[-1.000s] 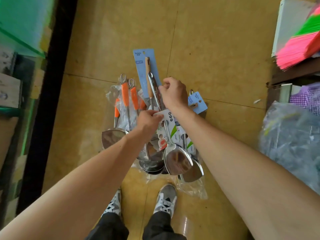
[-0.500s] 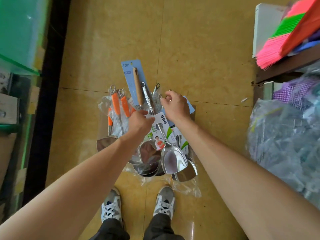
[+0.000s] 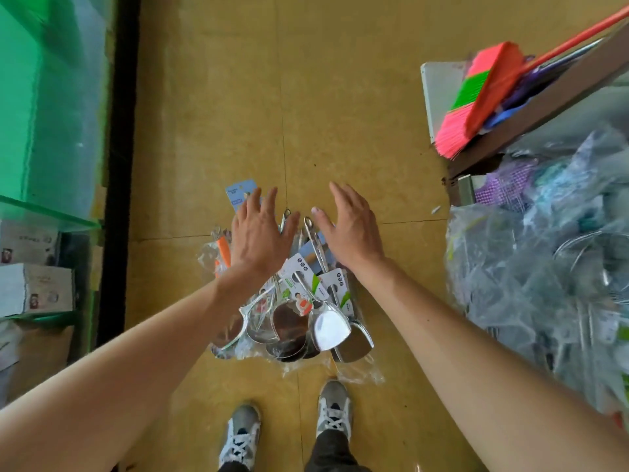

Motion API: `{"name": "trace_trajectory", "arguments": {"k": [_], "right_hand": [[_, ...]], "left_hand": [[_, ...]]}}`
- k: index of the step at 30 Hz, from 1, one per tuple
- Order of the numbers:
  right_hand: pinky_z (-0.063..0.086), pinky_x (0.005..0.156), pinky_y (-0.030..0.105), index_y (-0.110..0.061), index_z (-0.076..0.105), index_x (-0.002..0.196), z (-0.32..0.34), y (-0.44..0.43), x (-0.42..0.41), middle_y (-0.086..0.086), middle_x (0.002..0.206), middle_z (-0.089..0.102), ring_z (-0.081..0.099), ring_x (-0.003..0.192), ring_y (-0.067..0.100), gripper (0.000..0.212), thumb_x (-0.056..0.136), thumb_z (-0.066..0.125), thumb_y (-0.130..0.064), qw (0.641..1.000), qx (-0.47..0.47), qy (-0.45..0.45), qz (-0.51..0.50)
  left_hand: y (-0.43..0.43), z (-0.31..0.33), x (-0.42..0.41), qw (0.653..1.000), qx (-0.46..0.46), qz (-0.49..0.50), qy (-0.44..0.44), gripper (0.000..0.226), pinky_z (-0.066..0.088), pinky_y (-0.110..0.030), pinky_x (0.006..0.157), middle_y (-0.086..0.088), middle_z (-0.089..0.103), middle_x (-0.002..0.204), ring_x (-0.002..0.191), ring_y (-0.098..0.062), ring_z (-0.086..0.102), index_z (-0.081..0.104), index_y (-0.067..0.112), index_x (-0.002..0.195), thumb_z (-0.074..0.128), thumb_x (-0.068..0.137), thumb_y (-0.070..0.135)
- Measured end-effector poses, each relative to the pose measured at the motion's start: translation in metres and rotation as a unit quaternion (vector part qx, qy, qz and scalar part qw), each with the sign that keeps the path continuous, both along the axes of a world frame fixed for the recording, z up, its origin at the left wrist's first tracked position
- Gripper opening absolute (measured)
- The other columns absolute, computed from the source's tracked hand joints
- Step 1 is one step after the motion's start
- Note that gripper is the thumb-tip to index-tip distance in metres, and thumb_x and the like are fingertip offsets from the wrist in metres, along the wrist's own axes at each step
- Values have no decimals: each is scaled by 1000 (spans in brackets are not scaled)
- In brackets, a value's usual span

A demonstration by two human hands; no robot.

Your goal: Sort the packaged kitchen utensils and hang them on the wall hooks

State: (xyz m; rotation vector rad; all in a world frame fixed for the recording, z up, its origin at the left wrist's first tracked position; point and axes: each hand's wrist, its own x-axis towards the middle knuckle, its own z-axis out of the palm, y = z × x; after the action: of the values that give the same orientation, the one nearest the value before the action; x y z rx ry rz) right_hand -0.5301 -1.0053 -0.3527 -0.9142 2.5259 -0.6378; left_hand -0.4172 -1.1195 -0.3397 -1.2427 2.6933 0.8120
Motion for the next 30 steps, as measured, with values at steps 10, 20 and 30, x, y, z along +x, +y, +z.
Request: {"name": "trace_trajectory", "arguments": {"k": [10,20,30], "right_hand": [[31,115,44,-13,34,152,202,69,-19,14,155,36,32,143,28,65,99,43,-51,982,-56,125,-128],[34,113,45,-14,37,150,340,241,-1,13,154,38,35,142,29,68,97,33,-58,924,-72,221,-305],[35,113,44,-12,36,149,345,504,107,12,151,42,39,140,27,69,98,31,-58,853,-28,234,-466]], "left_hand": [[28,205,-55,963,-107,-233,84,67,27,-46,115,-11,30,156,142,-31,28,29,19,151,34,97,59],[177,346,-105,874,-142,-426,189,68,34,-46,107,-12,41,148,135,-33,37,38,17,145,29,95,61],[453,352,-57,785,-78,-575,218,59,32,-47,112,-14,43,146,135,-34,38,41,12,144,37,100,52]]}}
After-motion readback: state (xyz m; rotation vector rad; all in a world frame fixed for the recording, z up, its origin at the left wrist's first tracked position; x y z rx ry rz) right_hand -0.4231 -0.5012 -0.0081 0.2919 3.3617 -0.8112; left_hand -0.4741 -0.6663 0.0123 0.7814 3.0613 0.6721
